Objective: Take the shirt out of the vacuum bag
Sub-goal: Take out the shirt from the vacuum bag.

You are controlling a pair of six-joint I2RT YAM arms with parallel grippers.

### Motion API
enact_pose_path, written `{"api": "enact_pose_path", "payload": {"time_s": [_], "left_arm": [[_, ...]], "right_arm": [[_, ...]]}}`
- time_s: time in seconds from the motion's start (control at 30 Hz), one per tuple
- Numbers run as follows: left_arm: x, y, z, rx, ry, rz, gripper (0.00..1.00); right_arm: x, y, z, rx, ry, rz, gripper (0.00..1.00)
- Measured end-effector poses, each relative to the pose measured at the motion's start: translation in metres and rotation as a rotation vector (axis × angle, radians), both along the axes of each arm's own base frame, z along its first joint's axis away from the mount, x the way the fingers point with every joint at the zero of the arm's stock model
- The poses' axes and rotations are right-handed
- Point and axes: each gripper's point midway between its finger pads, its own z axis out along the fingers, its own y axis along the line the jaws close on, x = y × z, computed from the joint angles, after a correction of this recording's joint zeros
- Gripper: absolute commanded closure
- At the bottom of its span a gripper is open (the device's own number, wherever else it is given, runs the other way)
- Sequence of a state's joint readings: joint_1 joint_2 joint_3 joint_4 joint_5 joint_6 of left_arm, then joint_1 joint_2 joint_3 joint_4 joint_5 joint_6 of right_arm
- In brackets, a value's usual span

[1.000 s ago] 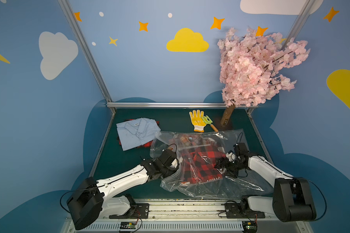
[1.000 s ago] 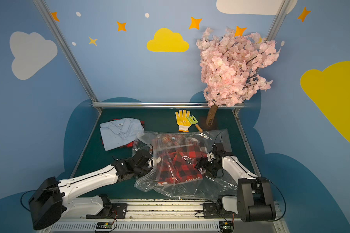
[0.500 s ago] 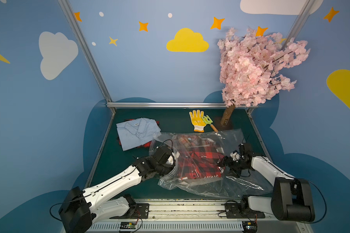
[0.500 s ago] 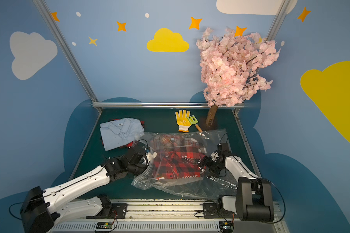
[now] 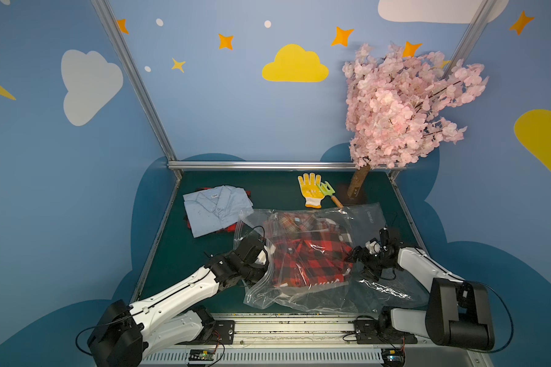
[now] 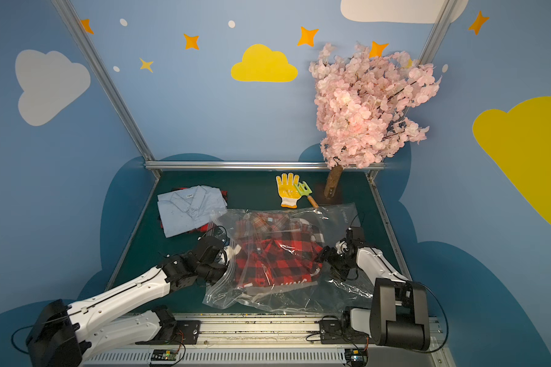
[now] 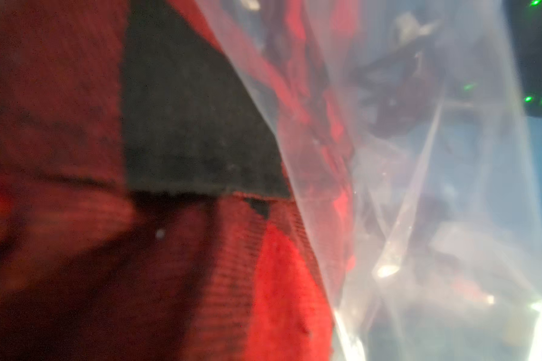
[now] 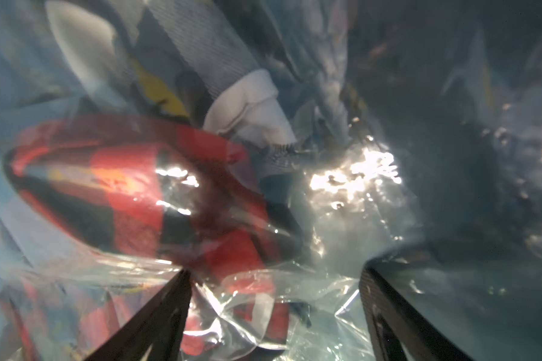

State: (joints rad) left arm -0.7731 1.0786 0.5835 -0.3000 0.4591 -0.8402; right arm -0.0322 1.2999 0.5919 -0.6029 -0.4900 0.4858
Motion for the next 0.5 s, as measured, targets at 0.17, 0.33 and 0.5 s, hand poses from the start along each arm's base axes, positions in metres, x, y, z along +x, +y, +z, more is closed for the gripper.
{"api": "enact_pose_path", "payload": {"time_s": [0.17,0.33,0.5], "left_arm": [[-0.006,-0.006,-0.025,0.0,0.042,-0.027,0.91],[-0.009,-0.005,-0.037,0.017,0.063,-0.029,0.92],[-0.01,0.001,-0.043,0.037,0.06,-0.014,0.92]], "right_arm": [[0.0,0.002,0.001,0.015,-0.009,0.014,0.15],[-0.001,0.003,0.004,0.019,-0.018,0.026,0.15],[-0.002,-0.001,0.002,-0.001,-0.012,0.019,0.14]]}}
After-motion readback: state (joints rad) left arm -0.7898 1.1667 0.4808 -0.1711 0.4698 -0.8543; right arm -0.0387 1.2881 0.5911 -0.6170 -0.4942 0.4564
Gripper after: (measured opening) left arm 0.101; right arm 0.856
